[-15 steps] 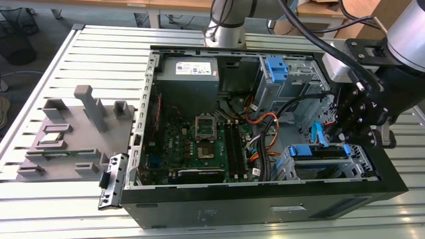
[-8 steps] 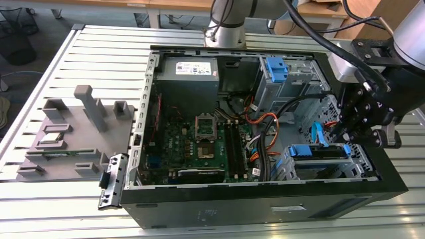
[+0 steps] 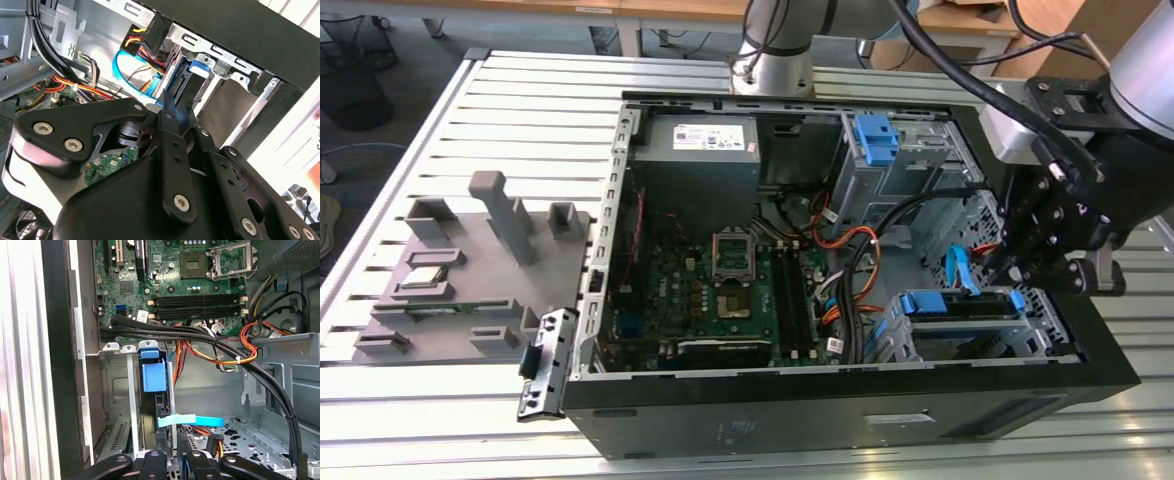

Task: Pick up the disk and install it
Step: 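Insert the second disk wire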

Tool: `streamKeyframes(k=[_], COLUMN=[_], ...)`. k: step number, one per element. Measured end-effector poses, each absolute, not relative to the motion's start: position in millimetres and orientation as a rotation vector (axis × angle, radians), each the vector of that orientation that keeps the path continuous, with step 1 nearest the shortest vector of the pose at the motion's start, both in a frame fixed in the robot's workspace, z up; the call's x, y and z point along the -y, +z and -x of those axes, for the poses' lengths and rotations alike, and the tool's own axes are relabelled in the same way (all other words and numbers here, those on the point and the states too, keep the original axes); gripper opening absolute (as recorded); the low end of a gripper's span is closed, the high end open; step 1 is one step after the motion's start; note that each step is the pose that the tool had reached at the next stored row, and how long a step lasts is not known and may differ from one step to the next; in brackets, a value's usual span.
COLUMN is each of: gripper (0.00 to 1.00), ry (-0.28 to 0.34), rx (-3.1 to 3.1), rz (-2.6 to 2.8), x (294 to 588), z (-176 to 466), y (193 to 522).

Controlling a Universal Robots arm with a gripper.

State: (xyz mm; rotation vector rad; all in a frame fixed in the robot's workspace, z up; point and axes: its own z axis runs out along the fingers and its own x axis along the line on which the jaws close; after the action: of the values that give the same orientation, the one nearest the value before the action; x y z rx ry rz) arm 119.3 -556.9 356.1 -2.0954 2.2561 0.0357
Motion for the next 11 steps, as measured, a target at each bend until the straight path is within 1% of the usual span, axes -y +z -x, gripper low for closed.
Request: streamKeyframes(k=[11], gripper=[0.24], ry=[0.036], rx=[-2.256], rz=[2.095], x=[556.8], z=[-119.4], y=[359.4])
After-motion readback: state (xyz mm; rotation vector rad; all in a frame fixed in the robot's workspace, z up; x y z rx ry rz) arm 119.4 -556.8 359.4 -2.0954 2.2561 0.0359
